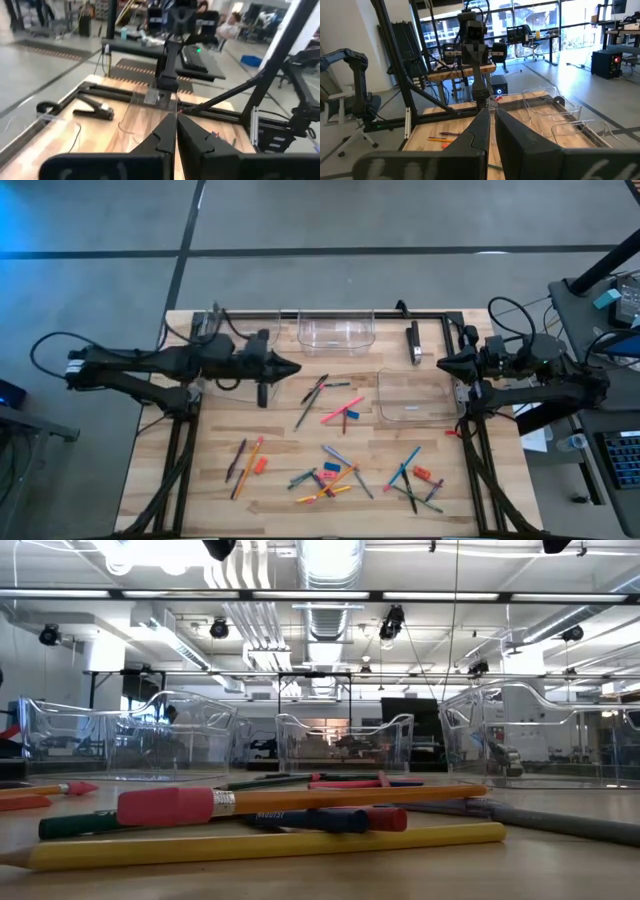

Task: Sort crayons/erasers/pens/pencils in bins
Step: Put the black pen into the bottom left transparent bin

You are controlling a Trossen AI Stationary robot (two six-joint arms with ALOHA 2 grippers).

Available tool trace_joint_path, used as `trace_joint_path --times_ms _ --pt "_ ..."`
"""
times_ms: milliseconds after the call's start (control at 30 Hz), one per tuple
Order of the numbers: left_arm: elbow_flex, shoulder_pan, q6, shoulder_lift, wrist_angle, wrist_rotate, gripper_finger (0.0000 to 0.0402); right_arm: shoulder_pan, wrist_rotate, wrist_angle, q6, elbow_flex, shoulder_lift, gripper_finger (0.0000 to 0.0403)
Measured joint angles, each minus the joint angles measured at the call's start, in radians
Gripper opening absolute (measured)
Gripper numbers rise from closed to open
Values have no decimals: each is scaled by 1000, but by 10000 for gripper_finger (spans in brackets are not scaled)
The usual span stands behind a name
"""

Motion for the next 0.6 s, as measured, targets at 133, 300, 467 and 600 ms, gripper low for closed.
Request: trace_joint_path --times_ms 133,300,467,600 --pt "49 -2 1 101 -40 -5 0 0 0 0 0 0 0 22" --pt "79 -3 51 191 -39 -6 0 0 0 0 0 0 0 22" --pt "77 4 76 269 -69 -10 21 0 0 0 0 0 0 22" --pt "77 7 74 322 -106 -58 74 0 0 0 -10 0 0 22"
